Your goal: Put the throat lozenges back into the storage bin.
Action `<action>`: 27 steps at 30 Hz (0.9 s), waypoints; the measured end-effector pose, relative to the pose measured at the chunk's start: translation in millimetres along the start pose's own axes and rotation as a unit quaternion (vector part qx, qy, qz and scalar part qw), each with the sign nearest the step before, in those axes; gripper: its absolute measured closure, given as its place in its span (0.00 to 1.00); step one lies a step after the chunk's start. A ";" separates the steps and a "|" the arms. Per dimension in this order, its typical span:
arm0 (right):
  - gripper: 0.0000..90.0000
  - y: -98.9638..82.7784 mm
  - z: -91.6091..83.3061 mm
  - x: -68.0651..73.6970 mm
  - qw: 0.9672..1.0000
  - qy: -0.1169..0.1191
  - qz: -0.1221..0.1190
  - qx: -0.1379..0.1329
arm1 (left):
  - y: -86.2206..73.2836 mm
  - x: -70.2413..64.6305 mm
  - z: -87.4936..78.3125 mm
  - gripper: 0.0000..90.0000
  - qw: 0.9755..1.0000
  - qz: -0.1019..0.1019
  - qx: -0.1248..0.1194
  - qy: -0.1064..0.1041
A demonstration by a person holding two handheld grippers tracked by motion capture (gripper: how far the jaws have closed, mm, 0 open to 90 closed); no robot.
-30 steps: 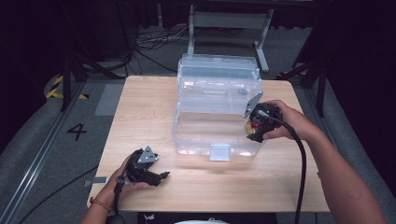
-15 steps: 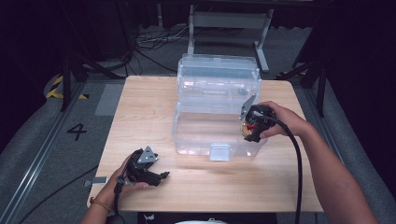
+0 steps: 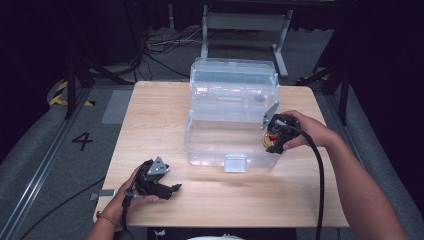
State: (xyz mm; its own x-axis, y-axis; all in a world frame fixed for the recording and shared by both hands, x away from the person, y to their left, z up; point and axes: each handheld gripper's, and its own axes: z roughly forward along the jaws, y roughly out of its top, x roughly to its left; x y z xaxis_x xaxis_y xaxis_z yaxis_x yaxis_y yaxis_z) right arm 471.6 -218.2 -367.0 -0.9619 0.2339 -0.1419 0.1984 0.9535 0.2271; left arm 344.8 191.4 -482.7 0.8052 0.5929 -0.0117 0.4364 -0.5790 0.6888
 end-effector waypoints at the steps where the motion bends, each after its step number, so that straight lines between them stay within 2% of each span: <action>1: 0.22 0.0 0.0 0.0 1.000 0.000 0.000 0.000 | 0.0 0.0 0.0 0.18 1.000 0.000 0.000 0.000; 9: 0.24 -0.1 1.3 -2.0 1.000 -0.001 0.005 -0.013 | 0.0 -0.1 0.0 0.18 1.000 0.000 0.000 0.000; 17: 0.25 -1.6 2.5 -1.0 1.000 -0.003 0.009 -0.013 | 0.0 0.0 0.0 0.18 1.000 0.000 0.000 0.000; 21: 0.25 -2.9 1.5 -0.5 1.000 -0.003 0.005 -0.020 | 0.0 0.0 0.0 0.18 1.000 0.000 0.000 0.000; 22: 0.25 -3.9 0.2 0.4 1.000 0.000 0.014 -0.024 | 0.0 0.0 0.0 0.18 1.000 0.000 0.000 0.000; 27: 0.26 -7.3 -4.9 0.9 0.999 -0.002 0.019 -0.040 | -0.1 -0.2 -0.1 0.18 1.000 0.000 0.000 0.001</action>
State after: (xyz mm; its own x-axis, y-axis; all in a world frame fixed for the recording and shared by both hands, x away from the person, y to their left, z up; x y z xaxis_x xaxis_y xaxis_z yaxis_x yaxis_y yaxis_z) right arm 468.3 -225.9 -364.0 -0.9532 0.2702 -0.1360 0.2183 0.9256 0.3094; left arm 344.5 191.3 -482.7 0.8043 0.5941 -0.0110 0.4367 -0.5784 0.6890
